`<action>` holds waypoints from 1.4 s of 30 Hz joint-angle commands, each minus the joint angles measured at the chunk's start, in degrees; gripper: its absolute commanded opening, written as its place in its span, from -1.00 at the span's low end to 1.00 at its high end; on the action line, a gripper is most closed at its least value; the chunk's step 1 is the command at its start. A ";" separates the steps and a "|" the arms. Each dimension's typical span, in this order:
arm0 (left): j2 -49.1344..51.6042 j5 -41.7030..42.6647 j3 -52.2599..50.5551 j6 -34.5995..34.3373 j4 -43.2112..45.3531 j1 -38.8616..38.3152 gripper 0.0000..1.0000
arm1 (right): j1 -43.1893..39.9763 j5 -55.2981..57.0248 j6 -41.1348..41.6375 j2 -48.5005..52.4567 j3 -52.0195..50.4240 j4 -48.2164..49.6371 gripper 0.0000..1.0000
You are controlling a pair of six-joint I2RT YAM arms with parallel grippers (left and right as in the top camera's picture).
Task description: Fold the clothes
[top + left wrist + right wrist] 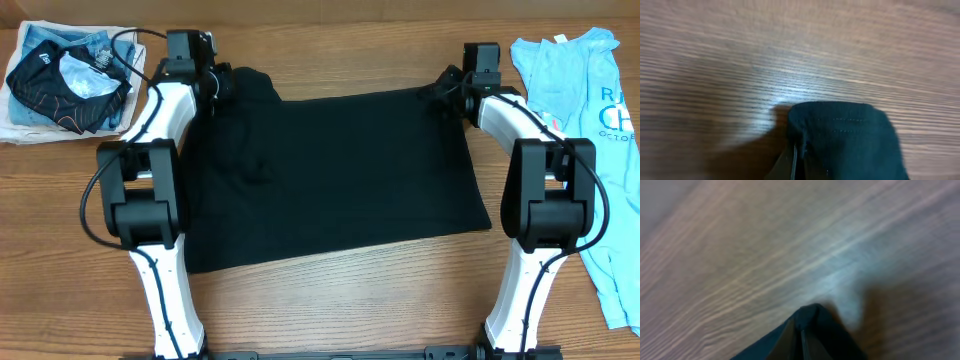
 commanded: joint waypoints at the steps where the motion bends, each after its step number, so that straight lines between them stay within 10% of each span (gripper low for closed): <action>1: -6.60 -2.03 0.96 -0.15 -1.97 1.05 -0.92 | -1.31 1.03 2.95 -3.39 1.57 -1.57 -0.92; 42: -15.52 -14.32 0.92 -2.73 -46.23 2.12 -0.92 | -3.06 1.22 4.35 -18.43 1.90 -33.03 -0.87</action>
